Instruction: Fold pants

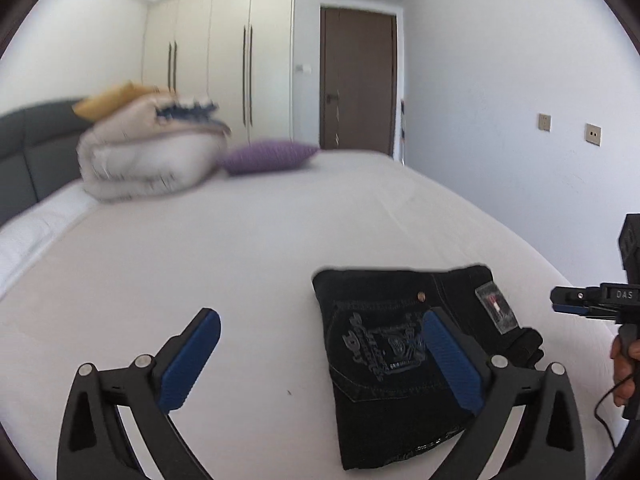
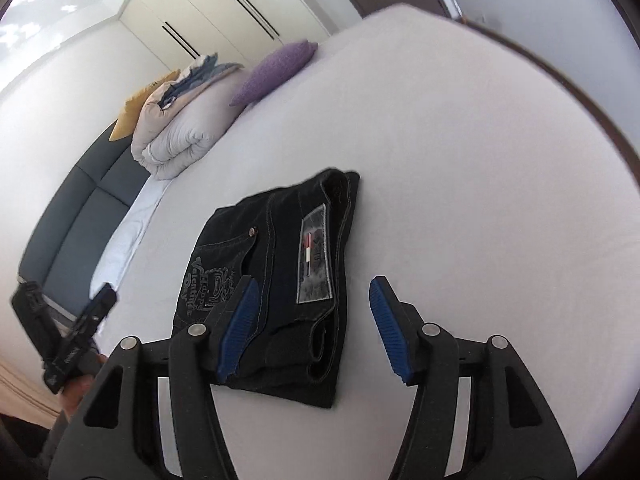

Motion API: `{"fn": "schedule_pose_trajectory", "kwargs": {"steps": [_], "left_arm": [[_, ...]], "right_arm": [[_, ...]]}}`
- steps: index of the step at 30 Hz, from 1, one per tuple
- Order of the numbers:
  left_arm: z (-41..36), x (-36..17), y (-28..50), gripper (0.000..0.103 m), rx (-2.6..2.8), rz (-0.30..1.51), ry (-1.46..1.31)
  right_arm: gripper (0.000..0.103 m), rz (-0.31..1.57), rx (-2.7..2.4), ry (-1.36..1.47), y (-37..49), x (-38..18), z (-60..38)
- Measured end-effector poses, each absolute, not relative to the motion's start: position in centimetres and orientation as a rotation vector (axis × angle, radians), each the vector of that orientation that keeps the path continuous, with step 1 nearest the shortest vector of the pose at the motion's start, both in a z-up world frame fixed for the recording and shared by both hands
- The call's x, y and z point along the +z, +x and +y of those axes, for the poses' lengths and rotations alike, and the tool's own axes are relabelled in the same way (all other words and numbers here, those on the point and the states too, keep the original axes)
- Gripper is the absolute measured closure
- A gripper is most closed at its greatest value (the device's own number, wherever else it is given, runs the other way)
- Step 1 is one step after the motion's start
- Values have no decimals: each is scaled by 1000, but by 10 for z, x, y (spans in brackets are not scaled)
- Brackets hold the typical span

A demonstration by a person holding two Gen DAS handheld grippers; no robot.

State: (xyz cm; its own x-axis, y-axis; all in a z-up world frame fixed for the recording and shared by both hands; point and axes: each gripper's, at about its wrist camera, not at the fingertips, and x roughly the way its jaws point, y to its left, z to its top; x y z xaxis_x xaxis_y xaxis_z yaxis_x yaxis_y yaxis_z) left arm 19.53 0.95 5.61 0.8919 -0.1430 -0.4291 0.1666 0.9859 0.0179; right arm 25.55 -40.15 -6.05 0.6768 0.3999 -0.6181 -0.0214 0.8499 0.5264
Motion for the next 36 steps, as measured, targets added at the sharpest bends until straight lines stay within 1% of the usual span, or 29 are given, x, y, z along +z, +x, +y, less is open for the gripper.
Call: {"fn": "schedule_pose_trajectory", "kwargs": {"steps": [2,4,5,7,8,9,11,12,15,17,19,21,23,26,31,36], "left_arm": [[-3,81,170,0,-136,333,89],[-12,102,150,0,-82,276,107],[-14,111,138,0,-58,259,114],[-11,128,118,0,-38,226,112],[-10,136,107,0,-30,201,100],[-13,143,98,0,-9,186,88],[-10,152,84,0,20,204,43],[-8,155,80,0,21,240,25],[-13,149,76,0,48,349,67],[-14,142,75,0,45,402,80],[-14,133,73,0,48,450,73],[-14,122,70,0,49,499,59],[-13,112,69,0,45,537,39],[-13,102,63,0,44,580,18],[-11,93,56,0,39,607,13],[-6,84,55,0,54,633,-1]], "right_arm": [[46,688,213,423,220,-29,-392],[39,588,177,342,181,1,-388],[31,536,160,305,165,16,-382],[23,416,142,235,133,50,-371],[14,347,123,203,116,65,-367],[0,274,76,176,101,82,-361],[0,156,-30,156,69,107,-355],[0,131,-40,155,57,118,-355],[0,157,1,164,38,135,-350],[0,190,8,201,28,136,-352],[0,225,9,219,18,132,-351],[0,280,-13,176,6,124,-341],[0,333,-29,139,3,114,-338],[0,428,-41,157,7,97,-334],[0,560,-24,178,8,71,-325],[0,607,-3,142,10,62,-306]]}}
